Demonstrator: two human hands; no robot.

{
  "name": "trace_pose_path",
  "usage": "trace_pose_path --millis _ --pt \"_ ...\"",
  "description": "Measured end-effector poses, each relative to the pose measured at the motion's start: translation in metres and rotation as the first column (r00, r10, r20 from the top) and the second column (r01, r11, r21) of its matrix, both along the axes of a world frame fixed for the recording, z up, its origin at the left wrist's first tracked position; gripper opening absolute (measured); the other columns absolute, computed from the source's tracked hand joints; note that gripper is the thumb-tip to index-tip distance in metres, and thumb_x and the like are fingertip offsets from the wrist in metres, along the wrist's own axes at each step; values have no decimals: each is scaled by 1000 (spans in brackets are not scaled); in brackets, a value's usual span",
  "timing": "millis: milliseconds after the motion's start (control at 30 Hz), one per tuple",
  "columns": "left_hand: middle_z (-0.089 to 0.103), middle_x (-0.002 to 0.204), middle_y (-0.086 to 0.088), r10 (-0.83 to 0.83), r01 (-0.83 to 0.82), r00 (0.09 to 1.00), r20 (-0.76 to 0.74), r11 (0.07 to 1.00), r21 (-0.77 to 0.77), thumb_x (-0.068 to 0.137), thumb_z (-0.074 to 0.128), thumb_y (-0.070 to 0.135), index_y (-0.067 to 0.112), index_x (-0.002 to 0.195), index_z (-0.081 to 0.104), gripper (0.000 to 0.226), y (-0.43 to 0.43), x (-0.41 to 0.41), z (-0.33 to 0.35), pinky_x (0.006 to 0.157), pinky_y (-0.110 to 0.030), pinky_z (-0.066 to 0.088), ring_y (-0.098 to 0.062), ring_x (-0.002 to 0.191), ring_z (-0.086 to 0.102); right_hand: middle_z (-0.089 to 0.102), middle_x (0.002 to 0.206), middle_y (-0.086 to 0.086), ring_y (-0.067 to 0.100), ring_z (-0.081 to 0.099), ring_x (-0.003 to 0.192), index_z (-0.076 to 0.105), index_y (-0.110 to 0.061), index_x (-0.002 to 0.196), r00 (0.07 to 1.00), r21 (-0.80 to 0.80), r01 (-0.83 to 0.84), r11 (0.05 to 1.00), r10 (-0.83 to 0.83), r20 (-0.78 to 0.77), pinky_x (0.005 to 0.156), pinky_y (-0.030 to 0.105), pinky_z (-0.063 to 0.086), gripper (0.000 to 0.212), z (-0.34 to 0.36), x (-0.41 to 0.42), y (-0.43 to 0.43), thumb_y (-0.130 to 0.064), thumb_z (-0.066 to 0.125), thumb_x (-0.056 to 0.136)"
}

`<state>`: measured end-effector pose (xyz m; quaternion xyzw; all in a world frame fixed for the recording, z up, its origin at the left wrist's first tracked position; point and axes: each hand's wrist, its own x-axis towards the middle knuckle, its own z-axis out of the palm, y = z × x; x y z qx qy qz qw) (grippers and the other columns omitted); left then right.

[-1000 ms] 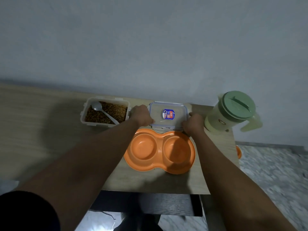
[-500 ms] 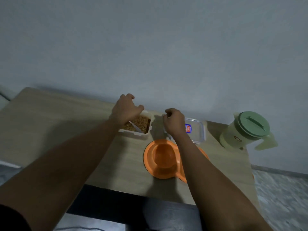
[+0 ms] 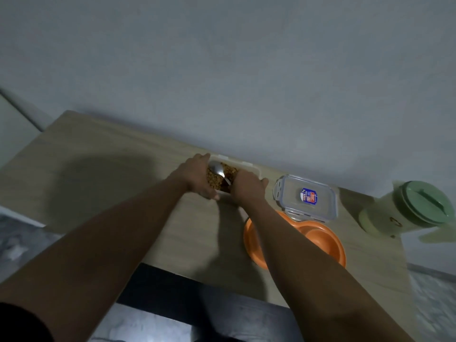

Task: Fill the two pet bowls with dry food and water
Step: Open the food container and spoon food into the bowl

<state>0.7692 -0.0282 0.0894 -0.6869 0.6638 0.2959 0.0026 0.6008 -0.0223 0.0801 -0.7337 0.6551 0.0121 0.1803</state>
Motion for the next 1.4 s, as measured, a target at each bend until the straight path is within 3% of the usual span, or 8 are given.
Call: trace_pose_path --millis 100,267,400,500,633,833,1100,1400 --pt "46 146 -13 7 -7 1000 -14 999 -33 17 80 74 10 147 38 151 -2 4 -8 104 -48 48 -33 132 49 54 83 -3 26 63 96 49 -23 83 1000 -11 15 1000 -16 -25 95 48 34 11 1 7 -1 -16 55 88" --pt "47 146 -9 -3 -1 996 -86 999 -48 27 92 63 15 150 38 143 -1 6 -13 105 -48 49 -31 134 49 65 91 0 26 63 95 48 -23 83 997 8 40 999 -39 -64 93 47 33 13 1 12 -4 -15 57 87" --pt "53 111 7 6 -10 996 -87 999 -47 13 82 73 39 104 62 99 -5 13 -24 86 -45 57 -20 106 62 62 92 4 30 58 98 50 -20 86 996 -50 11 999 -16 -90 95 48 32 8 5 7 -9 -18 56 83" --pt "55 119 3 19 -25 995 -100 997 -66 14 85 74 33 118 61 114 -1 10 -18 89 -48 57 -23 112 62 59 91 5 31 56 97 59 -17 92 995 -130 -49 990 36 -97 91 47 33 12 11 -2 -13 -22 56 82" --pt "44 150 -10 25 -31 995 -96 997 -67 36 98 55 11 154 30 144 5 3 -5 108 -52 47 -31 139 45 68 98 8 33 61 96 56 -18 106 995 -114 -92 989 95 25 92 45 36 17 19 -22 -15 -19 49 91" --pt "36 158 -10 46 -51 995 -90 997 -52 36 98 56 11 159 21 152 4 5 -7 112 -48 43 -30 144 39 69 104 5 29 62 102 63 -19 105 988 -147 9 989 14 153 93 44 41 19 22 -57 -13 -33 57 94" --pt "32 161 -6 50 -60 987 -150 996 -67 38 97 57 16 160 19 150 5 -15 -16 113 -51 41 -31 146 35 61 113 11 31 56 105 65 -12 117 986 -322 -26 946 -29 -164 90 44 39 28 18 -87 -5 -5 56 91" --pt "29 163 -6 16 -23 995 -95 997 -74 43 95 59 19 160 16 147 6 -37 -19 113 -53 42 -32 148 33 64 112 8 30 61 105 68 -19 118 999 -148 51 988 -49 17 98 48 38 29 1 -87 13 -11 57 93"
